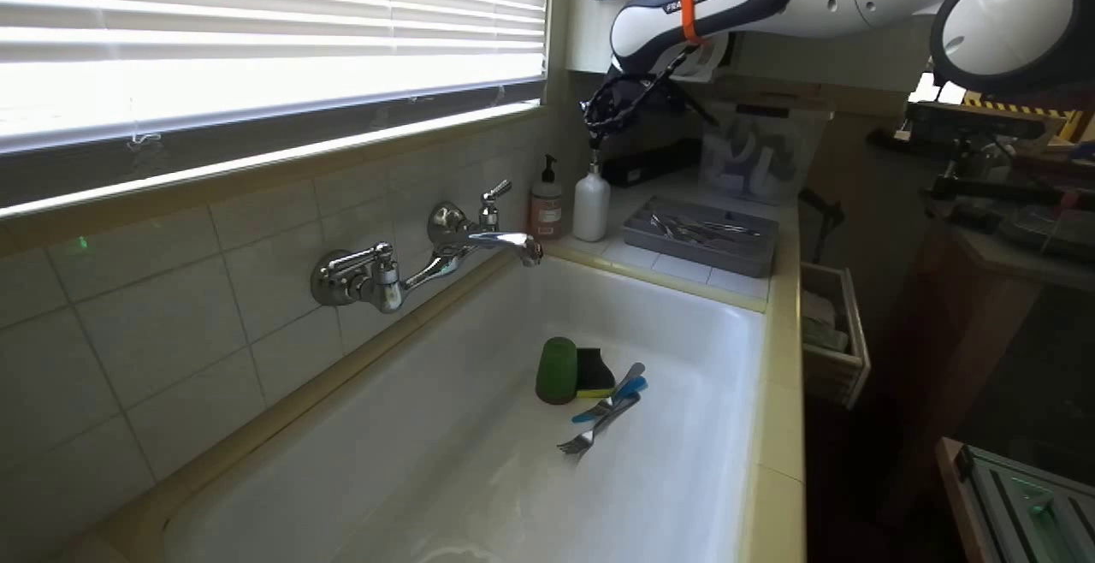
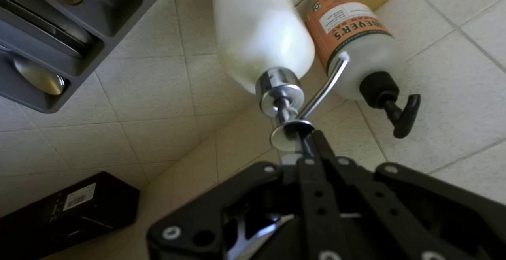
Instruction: Rotate the white pump bottle.
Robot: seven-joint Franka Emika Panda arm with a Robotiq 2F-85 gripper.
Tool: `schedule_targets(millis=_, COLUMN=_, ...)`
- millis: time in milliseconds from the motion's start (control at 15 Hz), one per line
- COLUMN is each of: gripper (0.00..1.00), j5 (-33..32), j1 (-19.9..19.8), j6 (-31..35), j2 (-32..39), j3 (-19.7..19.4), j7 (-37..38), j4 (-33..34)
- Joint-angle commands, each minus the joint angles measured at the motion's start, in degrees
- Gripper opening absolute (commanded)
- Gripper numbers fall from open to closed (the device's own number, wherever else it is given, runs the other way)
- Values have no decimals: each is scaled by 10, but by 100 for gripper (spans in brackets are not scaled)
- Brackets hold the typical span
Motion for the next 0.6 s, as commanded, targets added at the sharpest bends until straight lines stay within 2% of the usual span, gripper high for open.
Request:
schedule_targets(millis=0, gripper=0, j5=6, j1=-9, j6=-32, j2=20, j3=6, j7=-10, j4=24)
schedule_targets(millis=533, gripper=0, j5=11, j1=-13, j6=-21, j2=26, j3=7, j7=-4, j4=40)
